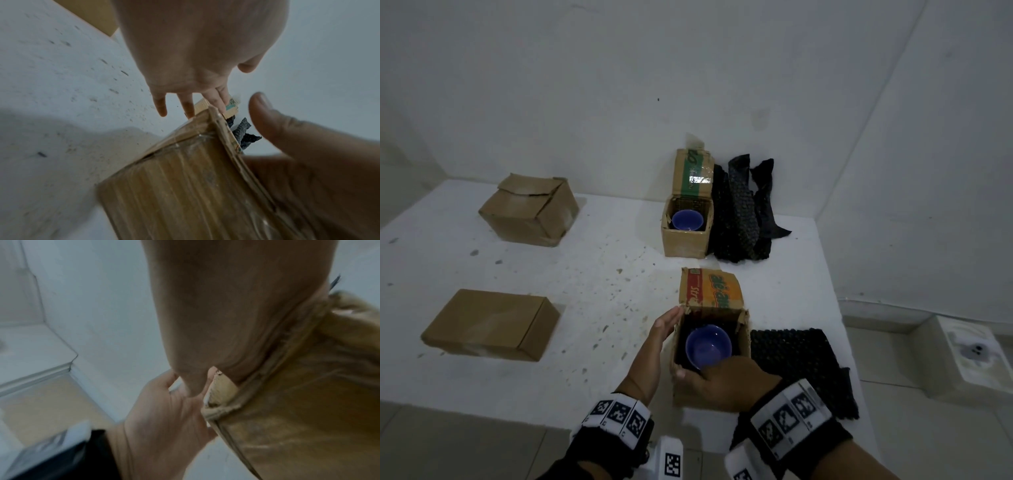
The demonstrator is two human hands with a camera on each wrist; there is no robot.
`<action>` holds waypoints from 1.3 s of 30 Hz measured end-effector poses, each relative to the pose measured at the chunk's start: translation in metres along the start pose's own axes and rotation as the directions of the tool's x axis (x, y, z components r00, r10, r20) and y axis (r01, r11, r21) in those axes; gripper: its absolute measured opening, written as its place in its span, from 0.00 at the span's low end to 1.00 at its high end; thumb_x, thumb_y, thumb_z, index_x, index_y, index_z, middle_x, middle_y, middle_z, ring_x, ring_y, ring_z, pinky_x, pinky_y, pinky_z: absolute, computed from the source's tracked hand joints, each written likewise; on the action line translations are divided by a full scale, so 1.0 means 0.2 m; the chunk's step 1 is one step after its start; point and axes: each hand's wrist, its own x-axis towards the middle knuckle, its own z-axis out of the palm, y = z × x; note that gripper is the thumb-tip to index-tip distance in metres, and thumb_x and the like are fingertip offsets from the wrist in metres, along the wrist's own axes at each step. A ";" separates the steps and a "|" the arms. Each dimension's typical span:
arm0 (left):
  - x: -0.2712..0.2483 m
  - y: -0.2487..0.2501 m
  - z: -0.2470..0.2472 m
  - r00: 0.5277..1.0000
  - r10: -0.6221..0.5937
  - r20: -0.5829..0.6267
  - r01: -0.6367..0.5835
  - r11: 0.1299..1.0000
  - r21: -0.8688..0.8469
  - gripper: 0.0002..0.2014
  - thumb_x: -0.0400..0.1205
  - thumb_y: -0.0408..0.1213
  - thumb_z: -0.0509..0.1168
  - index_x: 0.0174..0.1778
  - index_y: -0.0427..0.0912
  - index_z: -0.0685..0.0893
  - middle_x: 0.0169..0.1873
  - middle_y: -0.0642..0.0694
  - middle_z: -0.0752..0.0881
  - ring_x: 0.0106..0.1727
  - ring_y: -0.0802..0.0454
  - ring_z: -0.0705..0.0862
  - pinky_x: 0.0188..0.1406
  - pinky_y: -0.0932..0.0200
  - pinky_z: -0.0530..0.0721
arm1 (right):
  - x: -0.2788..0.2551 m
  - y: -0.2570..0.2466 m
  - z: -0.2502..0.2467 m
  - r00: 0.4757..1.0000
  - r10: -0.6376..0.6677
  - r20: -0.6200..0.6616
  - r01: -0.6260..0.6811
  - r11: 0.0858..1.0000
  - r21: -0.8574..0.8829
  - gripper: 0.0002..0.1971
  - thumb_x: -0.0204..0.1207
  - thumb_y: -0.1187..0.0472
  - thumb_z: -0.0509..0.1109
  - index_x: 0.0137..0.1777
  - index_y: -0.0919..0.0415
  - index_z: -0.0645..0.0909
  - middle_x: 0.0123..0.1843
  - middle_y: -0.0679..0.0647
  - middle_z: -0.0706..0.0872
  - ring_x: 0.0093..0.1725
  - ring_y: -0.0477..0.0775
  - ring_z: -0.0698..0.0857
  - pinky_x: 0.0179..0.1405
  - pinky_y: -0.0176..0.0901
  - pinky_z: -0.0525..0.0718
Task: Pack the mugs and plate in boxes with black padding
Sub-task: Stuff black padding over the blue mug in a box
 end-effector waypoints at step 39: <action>-0.08 0.10 0.45 0.849 0.379 0.368 -0.516 0.449 0.729 0.25 0.76 0.43 0.60 0.71 0.51 0.70 0.71 0.54 0.72 0.78 0.52 0.62 0.78 0.43 0.60 | -0.33 0.58 -0.09 0.838 0.258 -0.481 -0.079 0.929 0.362 0.14 0.76 0.56 0.69 0.60 0.53 0.78 0.55 0.50 0.79 0.54 0.49 0.81 0.50 0.38 0.77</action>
